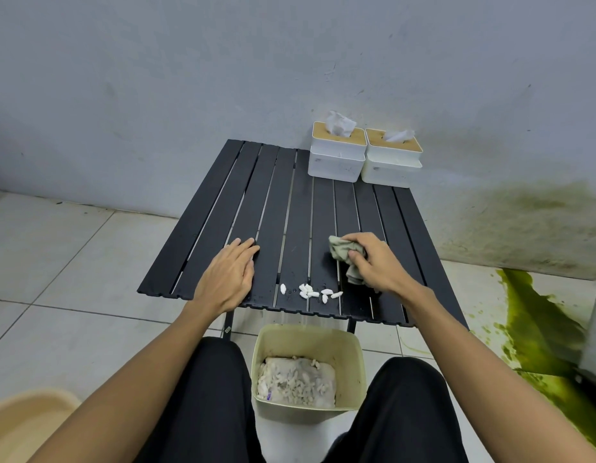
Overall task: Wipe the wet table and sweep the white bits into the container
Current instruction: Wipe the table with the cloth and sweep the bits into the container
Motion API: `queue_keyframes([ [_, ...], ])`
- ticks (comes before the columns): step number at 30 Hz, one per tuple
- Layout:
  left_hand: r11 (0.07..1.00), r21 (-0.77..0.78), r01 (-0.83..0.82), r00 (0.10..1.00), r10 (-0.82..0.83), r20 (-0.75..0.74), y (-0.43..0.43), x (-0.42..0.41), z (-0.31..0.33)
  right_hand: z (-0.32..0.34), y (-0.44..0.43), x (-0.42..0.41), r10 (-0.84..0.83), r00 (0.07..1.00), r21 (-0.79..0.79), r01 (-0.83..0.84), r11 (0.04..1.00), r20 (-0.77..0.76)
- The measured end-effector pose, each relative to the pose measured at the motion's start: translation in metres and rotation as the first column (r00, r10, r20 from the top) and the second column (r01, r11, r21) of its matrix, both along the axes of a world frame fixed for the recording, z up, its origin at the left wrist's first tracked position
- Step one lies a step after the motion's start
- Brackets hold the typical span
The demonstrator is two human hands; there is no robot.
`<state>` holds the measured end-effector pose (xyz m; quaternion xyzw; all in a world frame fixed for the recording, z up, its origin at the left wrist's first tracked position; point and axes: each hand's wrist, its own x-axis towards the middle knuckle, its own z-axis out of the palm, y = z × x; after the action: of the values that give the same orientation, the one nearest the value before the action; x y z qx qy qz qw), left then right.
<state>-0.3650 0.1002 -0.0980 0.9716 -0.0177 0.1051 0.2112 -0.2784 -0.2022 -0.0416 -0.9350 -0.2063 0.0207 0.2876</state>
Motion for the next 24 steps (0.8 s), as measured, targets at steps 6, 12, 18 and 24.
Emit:
queue_keyframes([
  [6, 1.0, -0.019, -0.009, 0.999, 0.01, 0.032, 0.0, 0.0, 0.001, -0.012, 0.014, -0.005, 0.062, 0.998, -0.182, -0.058, 0.981, 0.017],
  [12, 1.0, -0.026, -0.006, 0.999, 0.007, 0.034, 0.001, -0.001, 0.001, -0.016, -0.001, -0.054, 0.286, 0.953, -0.252, -0.252, 0.934, 0.104],
  [18, 1.0, -0.026, -0.002, 0.998, 0.003, 0.056, 0.0, -0.001, 0.0, -0.019, -0.004, -0.091, 0.292, 0.948, -0.227, -0.259, 0.939, 0.129],
  [24, 1.0, -0.031, -0.001, 0.998, 0.003, 0.058, 0.0, -0.001, 0.0, -0.007, -0.025, -0.074, 0.121, 0.992, 0.125, -0.126, 0.984, 0.045],
])
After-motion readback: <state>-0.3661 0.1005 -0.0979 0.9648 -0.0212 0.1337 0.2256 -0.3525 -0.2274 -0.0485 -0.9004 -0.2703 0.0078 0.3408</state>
